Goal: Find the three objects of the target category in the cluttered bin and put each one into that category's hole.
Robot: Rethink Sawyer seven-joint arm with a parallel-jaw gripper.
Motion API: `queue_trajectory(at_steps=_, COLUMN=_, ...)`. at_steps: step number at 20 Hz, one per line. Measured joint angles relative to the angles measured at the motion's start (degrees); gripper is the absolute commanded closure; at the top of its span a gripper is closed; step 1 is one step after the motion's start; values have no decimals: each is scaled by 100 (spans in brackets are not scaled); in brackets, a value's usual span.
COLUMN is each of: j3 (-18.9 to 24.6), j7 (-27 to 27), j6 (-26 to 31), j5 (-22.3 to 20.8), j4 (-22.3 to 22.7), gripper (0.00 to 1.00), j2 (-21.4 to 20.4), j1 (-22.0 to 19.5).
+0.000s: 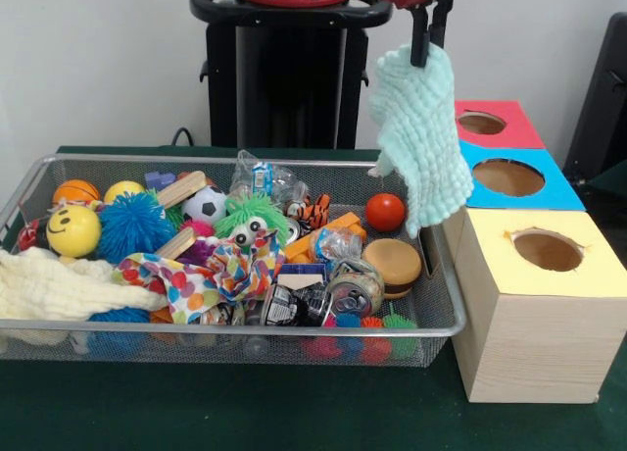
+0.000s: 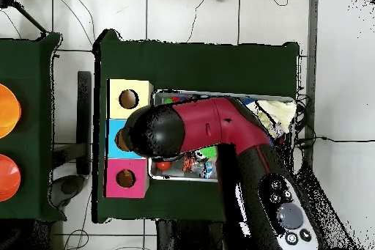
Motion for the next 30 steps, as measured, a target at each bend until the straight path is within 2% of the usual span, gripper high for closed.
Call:
queue_trajectory(at_steps=8, j3=-5, j7=0, j6=12, j5=13, j4=-248, gripper=100, j2=228, j1=-39)
queue_trajectory(at_steps=23, j3=-7, j7=0, j6=202, j5=5, j4=-796, gripper=100, j2=763, j1=-477)
queue_trajectory(at_steps=30, j3=-14, j7=0, j6=260, j5=-27, j4=-974, gripper=100, j2=903, j1=-455)
